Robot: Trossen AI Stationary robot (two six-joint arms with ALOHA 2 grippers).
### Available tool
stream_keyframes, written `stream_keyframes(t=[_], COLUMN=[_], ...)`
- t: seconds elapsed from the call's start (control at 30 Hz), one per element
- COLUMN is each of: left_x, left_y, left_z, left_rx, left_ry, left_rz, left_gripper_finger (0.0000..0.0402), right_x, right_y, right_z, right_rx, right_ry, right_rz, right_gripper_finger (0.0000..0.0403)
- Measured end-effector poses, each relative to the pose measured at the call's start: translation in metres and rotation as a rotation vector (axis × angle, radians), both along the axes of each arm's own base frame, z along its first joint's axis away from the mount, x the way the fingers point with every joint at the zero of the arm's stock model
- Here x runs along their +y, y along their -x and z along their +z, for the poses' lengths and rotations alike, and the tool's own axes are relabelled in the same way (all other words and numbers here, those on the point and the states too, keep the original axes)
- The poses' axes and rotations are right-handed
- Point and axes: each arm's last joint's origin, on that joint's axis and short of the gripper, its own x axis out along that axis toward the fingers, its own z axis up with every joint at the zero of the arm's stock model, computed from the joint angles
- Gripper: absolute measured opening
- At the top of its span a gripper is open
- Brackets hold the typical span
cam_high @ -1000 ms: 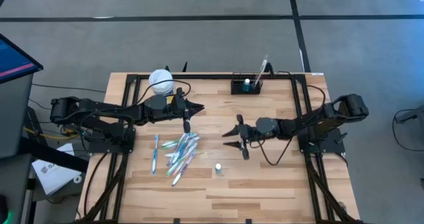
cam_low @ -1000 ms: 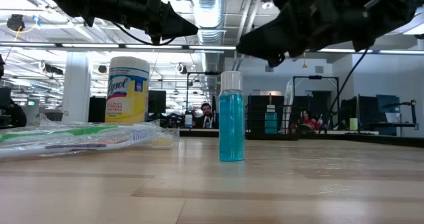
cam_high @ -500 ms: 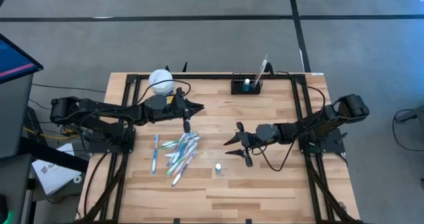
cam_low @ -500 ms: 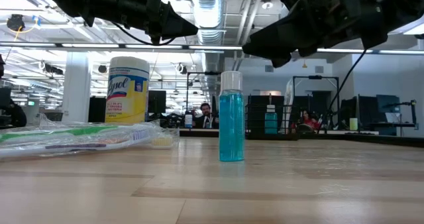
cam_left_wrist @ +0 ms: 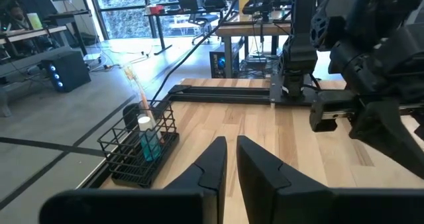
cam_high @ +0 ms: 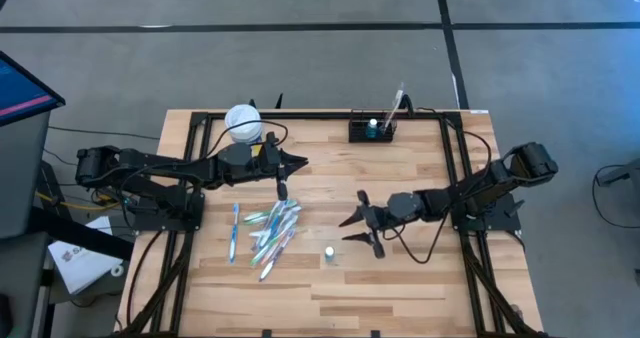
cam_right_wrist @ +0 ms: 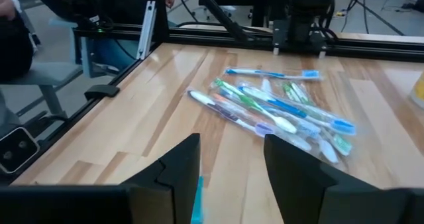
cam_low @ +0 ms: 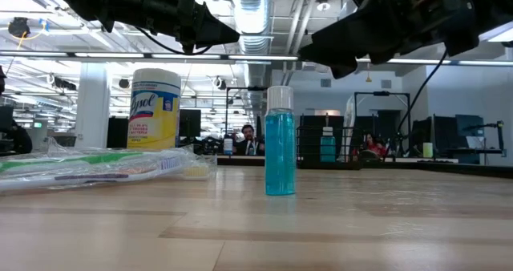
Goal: Pick & Place toothbrushing station
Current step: Put the mouthwash into the black mesh organizer
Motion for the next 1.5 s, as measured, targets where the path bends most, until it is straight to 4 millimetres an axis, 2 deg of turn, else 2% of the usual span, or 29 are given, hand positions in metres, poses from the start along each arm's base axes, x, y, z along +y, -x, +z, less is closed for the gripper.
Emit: stream_keyframes(t=[0.17,0.3,0.43,0.53,0.83,1.07,1.27,1.37,1.5], left_x=[0.000,0.000,0.000,0.000,0.000,0.000,0.000,0.000,0.000], left_y=[0.000,0.000,0.000,0.000,0.000,0.000,0.000,0.000,0.000], left_z=[0.000,0.000,0.000,0.000,0.000,0.000,0.000,0.000,-0.001], left_rx=[0.000,0.000,-0.001,0.000,0.001,0.001,0.001,0.001,0.005], left_ry=[0.000,0.000,0.000,0.000,0.000,0.000,0.000,0.000,0.001], left_rz=[0.000,0.000,0.000,0.000,0.000,0.000,0.000,0.000,0.000], left_gripper_finger=[0.0031,0.0031,0.0031,0.0031,0.0031,0.0031,0.0031,0.0031,0.0031], right_x=[0.003,0.006,0.013,0.016,0.020,0.024,0.027,0.028,0.027], right_y=[0.001,-0.006,-0.024,-0.035,-0.040,-0.039,-0.050,-0.051,-0.059], right_z=[0.000,-0.010,-0.022,-0.018,-0.019,-0.018,-0.028,-0.039,-0.035], right_rx=[0.001,0.040,0.089,0.059,0.164,0.168,0.158,0.209,0.189], right_ry=[0.000,-0.007,0.006,-0.003,0.010,-0.004,-0.012,0.000,-0.025], right_rz=[0.004,0.006,0.016,0.018,0.019,0.026,0.026,0.031,0.071], right_gripper_finger=[0.0155,0.0155,0.0158,0.0162,0.0177,0.0181,0.0182,0.0186,0.0189])
